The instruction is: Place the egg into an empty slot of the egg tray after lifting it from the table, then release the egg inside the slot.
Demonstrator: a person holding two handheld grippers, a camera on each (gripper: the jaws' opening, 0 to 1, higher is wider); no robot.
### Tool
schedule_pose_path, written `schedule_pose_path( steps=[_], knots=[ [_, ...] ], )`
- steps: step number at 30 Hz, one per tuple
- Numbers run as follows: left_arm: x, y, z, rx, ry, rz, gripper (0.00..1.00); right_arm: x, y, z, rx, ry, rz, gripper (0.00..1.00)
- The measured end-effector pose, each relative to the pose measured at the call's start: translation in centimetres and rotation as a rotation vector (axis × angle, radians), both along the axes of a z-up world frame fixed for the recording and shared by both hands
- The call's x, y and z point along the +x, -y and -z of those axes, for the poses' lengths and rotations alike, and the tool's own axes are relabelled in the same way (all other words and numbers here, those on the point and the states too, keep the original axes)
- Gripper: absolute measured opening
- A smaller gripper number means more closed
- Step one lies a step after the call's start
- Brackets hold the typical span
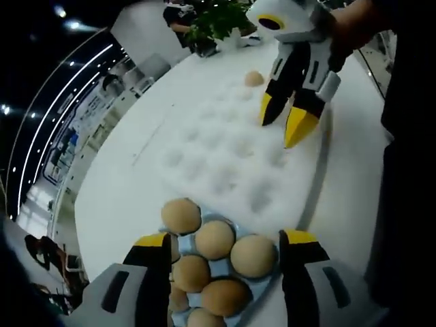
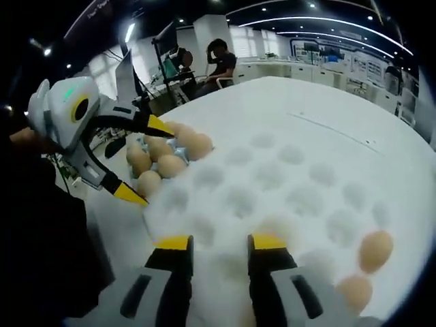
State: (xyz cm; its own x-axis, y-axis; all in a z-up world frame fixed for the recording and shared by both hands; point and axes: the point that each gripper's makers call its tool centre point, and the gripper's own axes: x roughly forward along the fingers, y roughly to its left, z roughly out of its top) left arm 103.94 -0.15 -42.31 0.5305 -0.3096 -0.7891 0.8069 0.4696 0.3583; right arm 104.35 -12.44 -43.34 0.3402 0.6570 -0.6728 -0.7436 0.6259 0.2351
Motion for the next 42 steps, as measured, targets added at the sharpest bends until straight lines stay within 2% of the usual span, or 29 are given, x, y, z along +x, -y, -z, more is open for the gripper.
schedule_pose_path(
  steps=[2,5,11,17,19,21,23,24,27,29,30,31,32,33,37,42],
  knots=[
    [0.0,0.1,0.0,0.015,-0.004,0.013,0.65,0.4,0.9,-0.4,0.018,0.003,0.034,0.26],
    [-0.1,0.2,0.1,0.032,-0.010,0.036,0.64,0.3,2.0,-0.4,0.005,-0.002,0.051,0.26],
    [0.2,0.1,0.1,0.029,-0.023,0.028,0.67,1.2,4.0,-1.2,-0.024,0.043,0.088,0.26],
    [0.0,0.4,0.1,0.056,-0.006,0.057,0.66,2.7,7.2,-2.4,-0.068,0.097,0.159,0.26],
    [-0.2,0.6,0.0,0.070,-0.004,0.068,0.64,3.2,8.8,-2.4,-0.098,0.100,0.196,0.26],
    [-0.3,0.7,0.1,0.080,-0.008,0.076,0.62,3.5,10.5,-2.1,-0.191,0.128,0.179,0.26],
    [-0.4,0.8,0.1,0.089,-0.011,0.085,0.60,3.7,11.5,-2.0,-0.227,0.132,0.192,0.26],
    [-0.3,0.8,0.2,0.091,-0.011,0.088,0.60,3.7,11.6,-1.9,-0.216,0.125,0.195,0.26],
    [-0.3,0.8,0.1,0.089,-0.012,0.084,0.60,3.5,12.6,-1.0,-0.257,0.109,0.202,0.26],
    [-0.3,0.7,0.1,0.080,-0.013,0.081,0.61,2.8,12.7,0.2,-0.266,0.061,0.198,0.28],
    [-0.3,0.6,0.2,0.076,-0.016,0.076,0.61,3.0,12.6,0.4,-0.263,0.085,0.203,0.29],
    [-0.3,0.6,0.1,0.073,-0.017,0.075,0.60,2.9,12.8,0.9,-0.293,0.093,0.187,0.30],
    [-0.3,0.6,0.2,0.070,-0.018,0.074,0.60,3.0,12.5,0.7,-0.279,0.105,0.184,0.30],
    [-0.3,0.6,0.2,0.068,-0.020,0.074,0.60,3.0,12.7,0.7,-0.265,0.069,0.209,0.30],
    [-0.3,0.7,0.2,0.071,-0.023,0.073,0.60,3.1,12.8,0.7,-0.274,0.054,0.185,0.29],
    [-0.4,0.7,0.3,0.070,-0.026,0.072,0.58,3.0,12.8,0.8,-0.274,0.077,0.183,0.29]
  ],
)
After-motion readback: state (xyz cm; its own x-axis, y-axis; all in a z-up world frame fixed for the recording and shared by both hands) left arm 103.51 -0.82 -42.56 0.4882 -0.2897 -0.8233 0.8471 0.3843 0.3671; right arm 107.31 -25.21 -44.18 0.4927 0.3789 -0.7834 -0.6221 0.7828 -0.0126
